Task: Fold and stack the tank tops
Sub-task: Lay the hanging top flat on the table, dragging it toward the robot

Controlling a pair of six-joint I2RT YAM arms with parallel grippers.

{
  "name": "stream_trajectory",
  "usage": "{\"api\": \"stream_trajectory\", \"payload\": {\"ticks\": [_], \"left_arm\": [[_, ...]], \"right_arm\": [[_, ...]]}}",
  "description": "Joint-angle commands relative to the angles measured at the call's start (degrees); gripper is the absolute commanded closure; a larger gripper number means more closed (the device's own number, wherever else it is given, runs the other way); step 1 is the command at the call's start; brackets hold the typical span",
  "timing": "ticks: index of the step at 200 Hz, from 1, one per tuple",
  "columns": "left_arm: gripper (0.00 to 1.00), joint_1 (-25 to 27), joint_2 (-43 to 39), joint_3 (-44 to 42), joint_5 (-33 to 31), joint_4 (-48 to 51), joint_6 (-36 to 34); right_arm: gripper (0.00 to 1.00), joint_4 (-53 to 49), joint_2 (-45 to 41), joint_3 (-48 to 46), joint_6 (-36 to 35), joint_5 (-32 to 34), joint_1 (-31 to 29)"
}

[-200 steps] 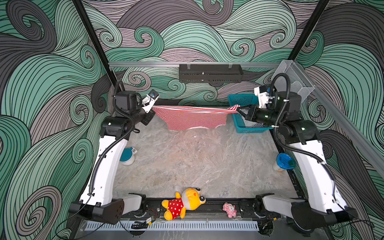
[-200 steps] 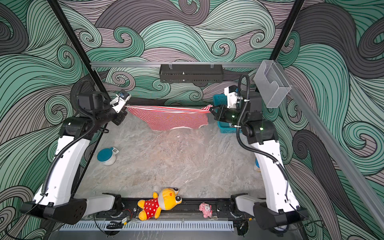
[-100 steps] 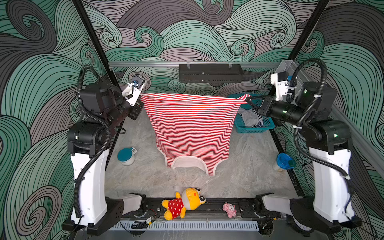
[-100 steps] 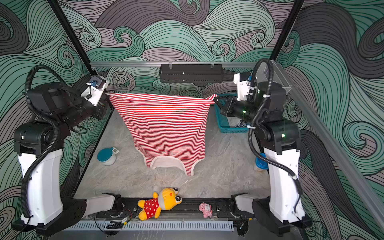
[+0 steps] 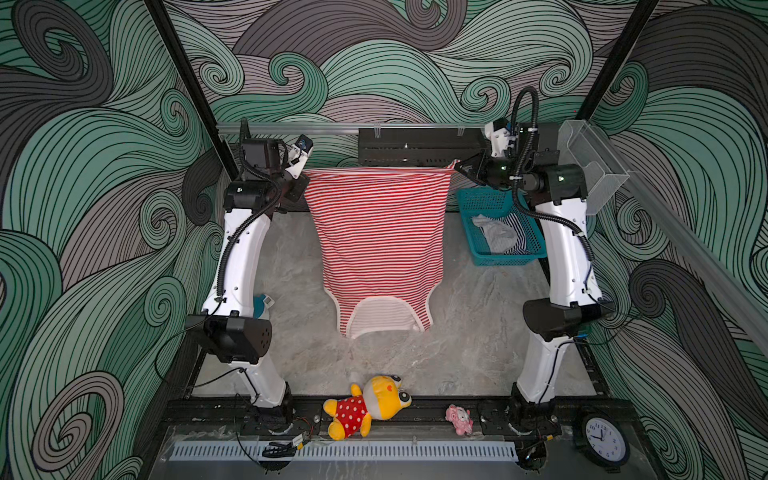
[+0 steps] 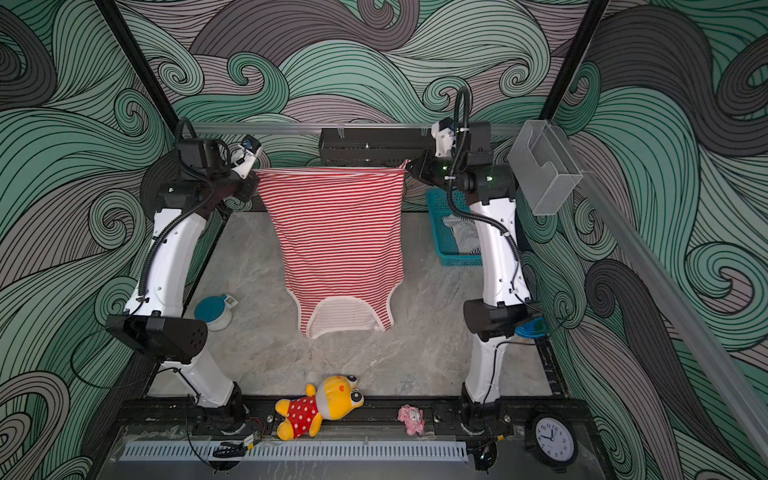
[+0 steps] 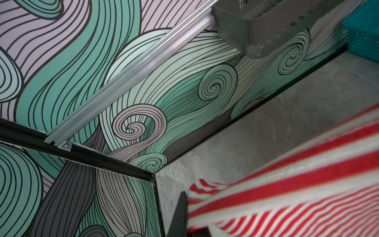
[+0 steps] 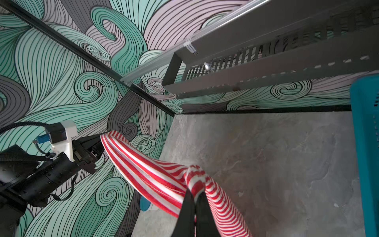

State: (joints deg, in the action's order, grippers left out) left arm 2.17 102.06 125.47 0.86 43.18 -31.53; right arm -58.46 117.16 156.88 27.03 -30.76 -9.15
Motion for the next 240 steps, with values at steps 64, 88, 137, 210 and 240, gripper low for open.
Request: {"api": "stream_trajectory", "payload": {"ticks": [64, 88, 137, 210, 240], "left_arm": [[1.00, -6.89, -7.29, -5.35, -0.19, -11.19, 5.80], [1.00, -7.23, -11.01, -20.79, -1.30, -13.51, 5.64], [1.00, -7.23, -19.39, -50.56, 4.74, -16.35, 4.67], [1.00, -5.56, -30.45, -71.03, 15.11, -0.07, -6.55], [1.00, -1.28, -31.22, -74.97, 12.38, 4.72, -11.97]], "right_arm": [[1.00, 10.82, -5.59, -11.55, 2.44, -4.70, 4.06], [1.00, 15.27, -6.60, -22.71, 1.99, -6.75, 3.31], [1.00, 23.78, -14.77, -55.69, -0.82, -5.70, 3.26], [1.00, 29.63, -32.66, -91.80, -0.88, -4.46, 3.24], [1.00, 30.30, -35.51, -99.91, -0.61, -4.50, 3.18]]}}
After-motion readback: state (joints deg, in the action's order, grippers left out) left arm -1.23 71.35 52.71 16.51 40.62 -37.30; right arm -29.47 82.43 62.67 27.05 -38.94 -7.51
